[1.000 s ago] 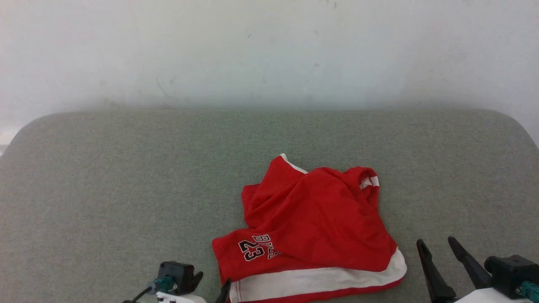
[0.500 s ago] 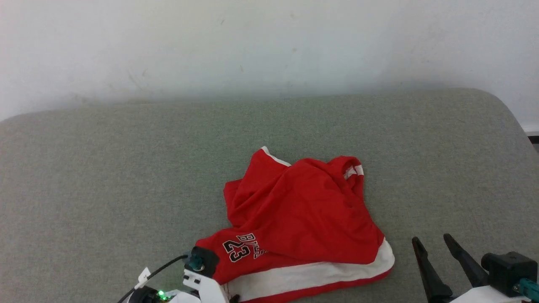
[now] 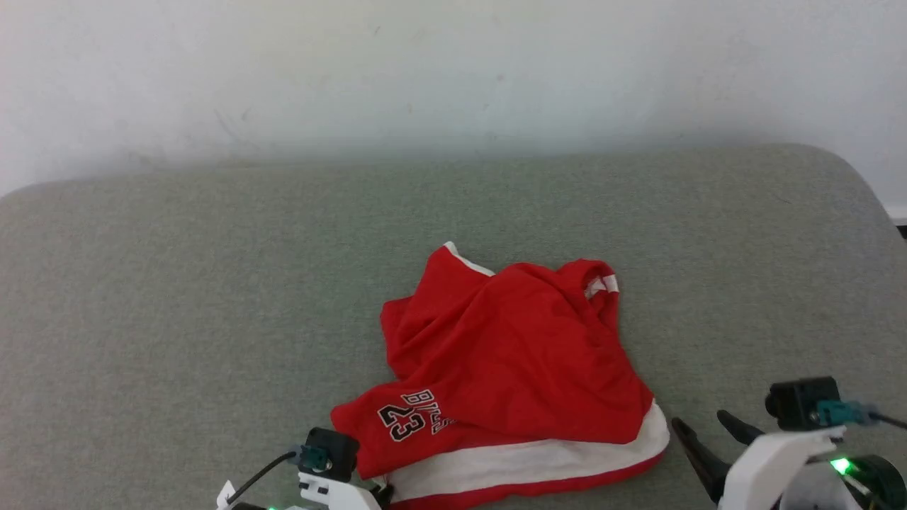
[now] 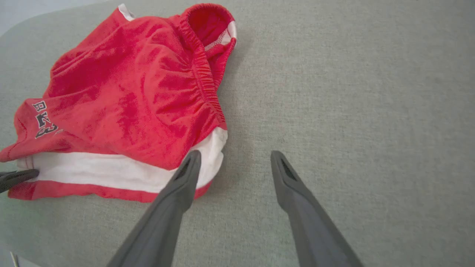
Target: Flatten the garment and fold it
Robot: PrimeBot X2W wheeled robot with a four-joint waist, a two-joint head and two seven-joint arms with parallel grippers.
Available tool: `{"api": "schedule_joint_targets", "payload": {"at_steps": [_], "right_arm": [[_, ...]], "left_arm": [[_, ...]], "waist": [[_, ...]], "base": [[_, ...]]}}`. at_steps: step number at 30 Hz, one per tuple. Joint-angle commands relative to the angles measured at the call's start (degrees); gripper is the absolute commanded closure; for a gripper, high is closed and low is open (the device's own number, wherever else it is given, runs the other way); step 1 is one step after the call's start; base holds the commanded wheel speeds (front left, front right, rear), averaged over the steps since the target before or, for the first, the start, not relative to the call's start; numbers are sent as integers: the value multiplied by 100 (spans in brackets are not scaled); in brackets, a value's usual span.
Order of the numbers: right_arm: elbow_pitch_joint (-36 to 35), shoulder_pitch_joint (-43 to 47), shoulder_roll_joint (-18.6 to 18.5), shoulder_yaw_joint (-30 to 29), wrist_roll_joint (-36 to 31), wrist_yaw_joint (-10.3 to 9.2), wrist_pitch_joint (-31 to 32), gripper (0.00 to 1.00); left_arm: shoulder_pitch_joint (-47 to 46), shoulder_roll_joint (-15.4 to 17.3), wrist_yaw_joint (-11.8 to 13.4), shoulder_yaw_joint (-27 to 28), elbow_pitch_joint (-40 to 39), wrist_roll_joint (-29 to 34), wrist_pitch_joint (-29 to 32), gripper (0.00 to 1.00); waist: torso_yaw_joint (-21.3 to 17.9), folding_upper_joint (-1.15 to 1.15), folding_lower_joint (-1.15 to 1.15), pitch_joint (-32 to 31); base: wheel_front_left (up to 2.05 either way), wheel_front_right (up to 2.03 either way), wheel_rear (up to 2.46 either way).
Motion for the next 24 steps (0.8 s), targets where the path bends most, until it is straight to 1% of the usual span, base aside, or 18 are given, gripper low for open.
{"api": "schedule_joint_targets", "payload": {"at_steps": [1, 3, 8, 12, 13, 14, 15, 16, 17, 19, 21, 24], "right_arm": [[114, -191, -52, 51, 91, -3, 74, 0], [480, -461, -194, 180, 180, -3, 215, 0], [1495, -1041, -344, 524, 378, -3, 441, 0], [2342, -1338, -437, 810, 526, -3, 594, 0], [2517, -1371, -459, 897, 569, -3, 663, 16], [2669, -1393, -453, 967, 638, -3, 751, 58], [2806, -1407, -447, 1026, 704, -3, 864, 72], [2905, -1419, -451, 1106, 758, -3, 969, 88], [2963, -1429, -442, 1161, 831, -3, 1020, 100], [2993, -1444, -422, 1248, 973, -3, 1086, 100], [2896, -1471, -453, 1284, 1085, -3, 1005, 100], [2453, -1467, -554, 1215, 1143, -3, 698, 100]], "left_arm": [[104, -23, 69, 29, -60, 74, -81, 100], [130, -30, 142, 72, -298, 132, -264, 100], [191, -52, 280, 115, -788, 244, -549, 100], [234, -80, 300, 76, -1019, 251, -604, 100], [241, -81, 296, 63, -1044, 249, -603, 100], [250, -76, 296, 55, -1064, 248, -601, 100], [257, -75, 297, 57, -1085, 244, -618, 100], [266, -72, 298, 59, -1097, 238, -628, 100], [277, -65, 300, 58, -1102, 232, -632, 100], [311, -47, 312, 73, -1103, 220, -652, 100], [345, -23, 324, 92, -1116, 212, -685, 100], [359, 35, 355, 182, -1222, 226, -817, 100]], "waist": [[113, 0, -1, 37], [234, 0, -1, 52], [439, 0, -1, 129], [571, 0, -1, 164], [599, 0, -1, 163], [609, 0, -1, 164], [616, 0, -1, 166], [619, 0, -1, 162], [617, 0, -1, 152], [586, 0, -1, 114], [543, 0, -1, 49], [484, 0, -1, -90]], "base": [[0, 0, 0], [0, 0, 0], [0, 0, 0], [0, 0, 0], [0, 0, 0], [0, 0, 0], [0, 0, 0], [0, 0, 0], [0, 0, 0], [0, 0, 0], [0, 0, 0], [0, 0, 0]]}}
